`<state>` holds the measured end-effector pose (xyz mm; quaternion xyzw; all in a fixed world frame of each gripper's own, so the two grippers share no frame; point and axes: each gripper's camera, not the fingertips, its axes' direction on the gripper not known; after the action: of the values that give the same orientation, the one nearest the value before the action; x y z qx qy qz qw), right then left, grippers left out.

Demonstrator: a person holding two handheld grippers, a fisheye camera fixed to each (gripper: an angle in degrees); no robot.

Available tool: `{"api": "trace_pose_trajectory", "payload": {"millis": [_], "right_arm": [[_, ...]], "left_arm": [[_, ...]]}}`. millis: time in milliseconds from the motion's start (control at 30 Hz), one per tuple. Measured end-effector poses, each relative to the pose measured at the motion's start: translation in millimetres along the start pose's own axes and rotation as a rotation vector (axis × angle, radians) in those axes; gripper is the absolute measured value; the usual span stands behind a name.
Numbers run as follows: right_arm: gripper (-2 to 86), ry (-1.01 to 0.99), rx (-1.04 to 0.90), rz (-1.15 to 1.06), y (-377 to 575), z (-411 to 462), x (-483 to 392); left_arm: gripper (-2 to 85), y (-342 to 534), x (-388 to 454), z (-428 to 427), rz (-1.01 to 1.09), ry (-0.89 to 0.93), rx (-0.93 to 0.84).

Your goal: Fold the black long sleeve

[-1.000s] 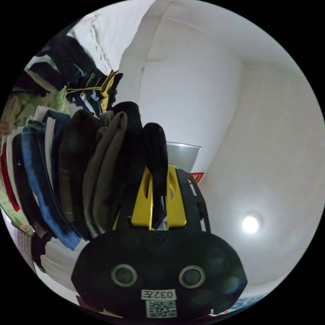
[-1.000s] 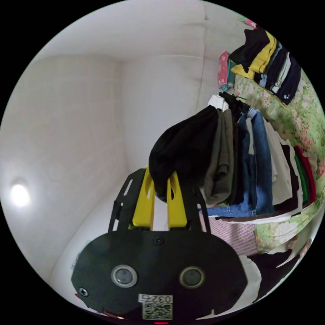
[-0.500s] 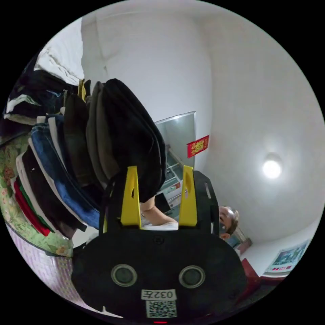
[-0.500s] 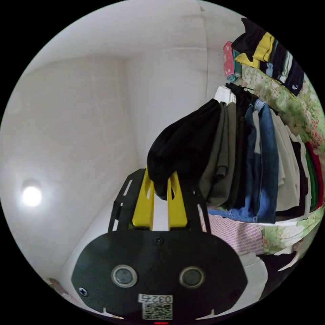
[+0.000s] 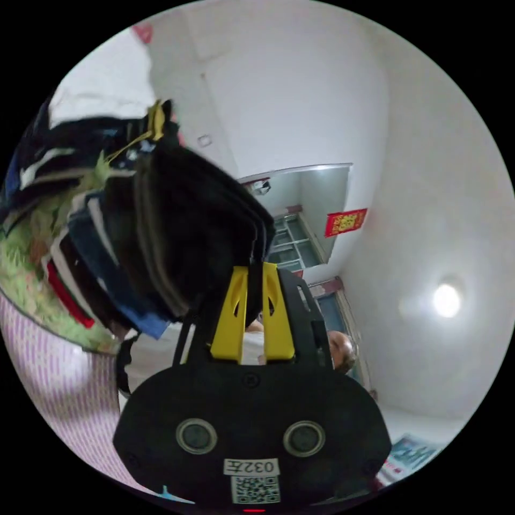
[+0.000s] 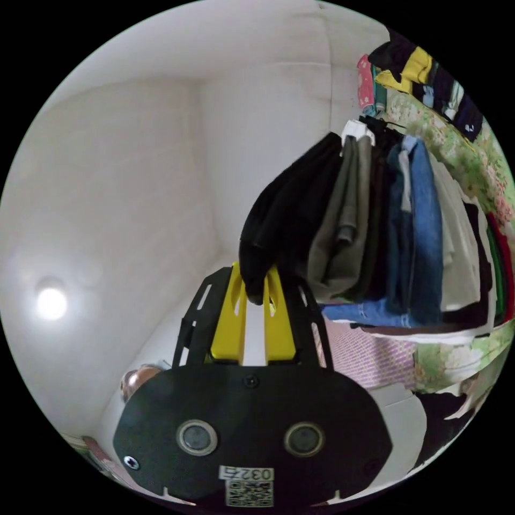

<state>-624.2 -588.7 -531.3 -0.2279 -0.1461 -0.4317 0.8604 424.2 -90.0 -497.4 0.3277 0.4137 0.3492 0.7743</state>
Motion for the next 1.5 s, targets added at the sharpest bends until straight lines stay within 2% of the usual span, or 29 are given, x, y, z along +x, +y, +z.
{"api": "trace_pose_trajectory", "payload": {"millis": [67,133,167,233,300,400,433,567,633,800,900,967,1033,1100,1167,1233,1300,1400,1433,1500], "right_arm": [[5.5,0.053,-0.016,0.009,12.7,-8.4,12.2],[6.5,0.054,-0.037,-0.007,15.2,-20.8,16.2],[7.6,0.037,-0.039,-0.039,15.1,-31.1,12.6],[8.1,0.069,-0.012,-0.1,13.8,-48.5,-1.2],[8.4,0.164,0.003,-0.149,8.7,-63.4,-17.8],[8.6,0.347,0.075,-0.238,-6.4,-90.0,-43.4],[9.1,0.359,0.064,-0.254,-16.7,-93.5,-48.3],[12.7,0.308,-0.069,-0.233,-63.4,-63.5,-47.8],[13.5,0.315,-0.126,-0.19,-86.3,-41.9,-42.0],[12.4,0.307,-0.259,-0.101,-127.1,7.7,-27.4],[7.8,0.407,-0.288,-0.126,-128.5,30.1,-39.3],[1.7,0.46,-0.314,-0.183,-124.4,42.5,-57.9],[0.5,0.509,-0.31,-0.227,-118.8,49.2,-74.1],[0.0,0.559,-0.274,-0.317,-109.2,54.7,-99.2],[-0.3,0.549,-0.216,-0.459,-91.2,57.1,-138.3],[-0.2,0.586,-0.178,-0.518,-79.2,56.7,-152.0],[0.1,0.667,-0.178,-0.477,-77.5,60.4,-141.1],[1.4,0.688,-0.188,-0.342,-82.8,65.0,-108.4],[2.4,0.624,-0.166,-0.312,-83.2,63.8,-105.9],[4.0,0.531,-0.147,-0.297,-82.9,62.3,-115.6]], "left_arm": [[3.6,9.9,-51.7,0.4,-0.183,-0.041,-0.072],[3.0,20.6,-70.4,1.6,-0.202,0.056,-0.085],[3.1,26.5,-71.7,0.4,-0.189,0.096,-0.081],[3.7,33.1,-60.4,-5.2,-0.137,0.057,-0.08],[4.6,39.4,-46.2,-14.7,-0.1,-0.002,-0.082],[8.2,48.9,-23.5,-50.4,-0.042,-0.107,0.019],[10.3,50.0,-18.1,-65.1,-0.035,-0.133,0.054],[13.9,34.3,-11.4,-86.7,0.01,0.004,0.109],[14.1,21.2,-13.8,-83.0,-0.021,-0.036,0.096],[10.3,4.8,-20.4,-81.8,-0.072,-0.017,0.101],[5.4,7.5,-12.9,-80.1,-0.062,-0.02,0.106],[3.0,11.1,2.9,-77.0,-0.043,-0.029,0.103],[1.5,12.2,24.4,-75.6,-0.011,-0.039,0.101],[0.9,14.8,60.2,-75.3,0.076,-0.079,0.119],[1.5,25.7,112.3,-70.1,0.251,-0.169,0.136],[1.9,34.4,125.3,-65.1,0.276,-0.282,0.152],[1.5,36.5,110.9,-60.4,0.191,-0.355,0.146],[0.3,49.0,79.8,-58.5,0.101,-0.192,0.164],[0.3,58.8,77.6,-58.1,0.088,-0.1,0.18],[0.8,75.3,89.2,-55.5,0.096,-0.055,0.192]]}}
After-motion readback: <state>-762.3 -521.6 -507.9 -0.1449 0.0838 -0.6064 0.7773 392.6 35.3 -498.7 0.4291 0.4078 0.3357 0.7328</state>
